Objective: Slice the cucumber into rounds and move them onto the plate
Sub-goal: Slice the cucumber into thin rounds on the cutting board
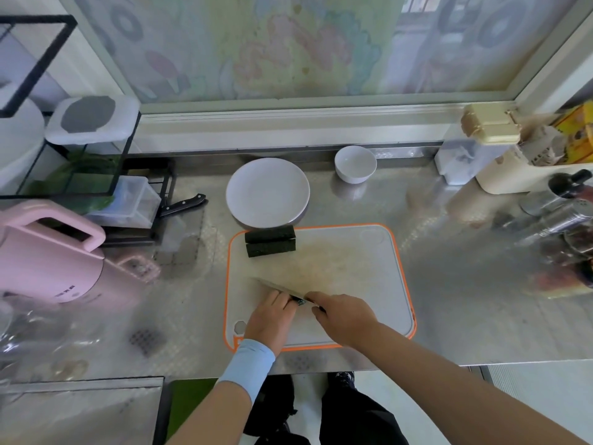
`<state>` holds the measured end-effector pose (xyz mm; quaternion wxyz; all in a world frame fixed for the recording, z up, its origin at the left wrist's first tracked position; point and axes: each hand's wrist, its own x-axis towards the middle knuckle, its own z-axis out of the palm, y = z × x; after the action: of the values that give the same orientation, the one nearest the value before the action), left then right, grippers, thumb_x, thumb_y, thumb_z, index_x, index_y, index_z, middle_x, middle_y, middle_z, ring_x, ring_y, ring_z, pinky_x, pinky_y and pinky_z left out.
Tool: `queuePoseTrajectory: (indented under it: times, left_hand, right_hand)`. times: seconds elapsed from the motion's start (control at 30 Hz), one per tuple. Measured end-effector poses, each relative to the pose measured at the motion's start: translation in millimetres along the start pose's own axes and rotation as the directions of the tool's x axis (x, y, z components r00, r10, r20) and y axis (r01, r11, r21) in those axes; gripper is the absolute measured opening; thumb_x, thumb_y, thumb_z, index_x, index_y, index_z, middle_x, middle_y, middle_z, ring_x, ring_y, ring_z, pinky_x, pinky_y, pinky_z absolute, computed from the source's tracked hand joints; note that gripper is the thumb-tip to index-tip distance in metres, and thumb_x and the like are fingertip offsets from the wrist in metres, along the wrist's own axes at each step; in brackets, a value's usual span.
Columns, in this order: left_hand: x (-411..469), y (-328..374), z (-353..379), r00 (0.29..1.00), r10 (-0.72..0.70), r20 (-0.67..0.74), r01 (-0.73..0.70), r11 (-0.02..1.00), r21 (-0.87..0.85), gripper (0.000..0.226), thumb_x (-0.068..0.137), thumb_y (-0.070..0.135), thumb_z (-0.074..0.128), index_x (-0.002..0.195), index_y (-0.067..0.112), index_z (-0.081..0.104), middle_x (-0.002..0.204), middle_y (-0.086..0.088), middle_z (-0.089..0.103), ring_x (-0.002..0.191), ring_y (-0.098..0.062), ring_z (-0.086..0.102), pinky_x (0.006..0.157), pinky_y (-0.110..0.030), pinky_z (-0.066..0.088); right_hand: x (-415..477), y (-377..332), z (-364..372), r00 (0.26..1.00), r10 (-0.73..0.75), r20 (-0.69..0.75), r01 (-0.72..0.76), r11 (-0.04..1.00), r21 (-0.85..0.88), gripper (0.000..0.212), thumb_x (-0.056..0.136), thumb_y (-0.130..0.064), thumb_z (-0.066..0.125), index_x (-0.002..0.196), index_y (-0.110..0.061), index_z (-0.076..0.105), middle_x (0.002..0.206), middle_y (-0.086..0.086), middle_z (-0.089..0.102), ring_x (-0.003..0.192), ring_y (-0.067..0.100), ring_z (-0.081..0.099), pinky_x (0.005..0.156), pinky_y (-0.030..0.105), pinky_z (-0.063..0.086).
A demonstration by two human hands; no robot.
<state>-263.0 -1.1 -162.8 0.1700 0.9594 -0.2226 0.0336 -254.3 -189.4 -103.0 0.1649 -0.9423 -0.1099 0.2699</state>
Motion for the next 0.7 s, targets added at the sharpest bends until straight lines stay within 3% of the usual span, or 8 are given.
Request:
queuePoseTrajectory:
  times: [0.13,0.43,0.6,0.7]
  left_hand:
    - [-1.3,-2.5,-1.4,1.0,0.002,-0.024,-0.004,0.998,-0.066,0.04,0.06,-0.006,0.071,0.094,0.014,0.074,0.087,-0.001,0.066,0.083,-0.02,0.054,0.06,-0.03,0.054]
    - [-0.3,-11.2,1.0,1.0,-0.016,-0.007,0.015,0.989,-0.149,0.048,0.049,-0.005,0.083,0.09,0.017,0.075,0.088,0.003,0.067,0.09,-0.013,0.051,0.07,-0.026,0.055]
    - [0.4,-14.2,4.6,0.999,0.006,-0.053,-0.014,0.99,-0.14,0.033,0.068,-0.001,0.06,0.091,0.016,0.075,0.09,0.002,0.069,0.09,-0.016,0.051,0.069,-0.028,0.054]
    - [0.4,-14.1,3.4,0.999,0.01,-0.052,-0.017,0.99,-0.137,0.038,0.062,-0.007,0.068,0.091,0.017,0.075,0.089,0.003,0.069,0.089,-0.015,0.051,0.069,-0.026,0.052]
  right_hand:
    - [-1.9,-1.0,-4.7,0.999,-0.002,-0.043,0.001,1.0,-0.024,0.037,0.104,-0.039,0.029,0.138,-0.039,0.043,0.096,0.002,0.067,0.088,0.026,0.062,0.072,0.036,0.051]
    - [-21.8,6.8,-3.5,0.995,-0.007,-0.096,-0.005,0.993,-0.12,0.036,0.105,-0.034,0.029,0.138,-0.039,0.042,0.078,-0.002,0.055,0.071,0.027,0.059,0.061,0.036,0.049]
    - [-25.4,5.6,-3.9,0.996,0.003,-0.088,-0.014,0.992,-0.123,0.037,0.106,-0.033,0.028,0.14,-0.039,0.04,0.077,-0.002,0.052,0.07,0.026,0.056,0.061,0.036,0.048]
    - [-25.5,4.7,-5.9,0.997,0.012,-0.074,-0.02,0.993,-0.114,0.037,0.105,-0.031,0.028,0.139,-0.039,0.041,0.077,-0.002,0.054,0.073,0.027,0.06,0.063,0.037,0.051]
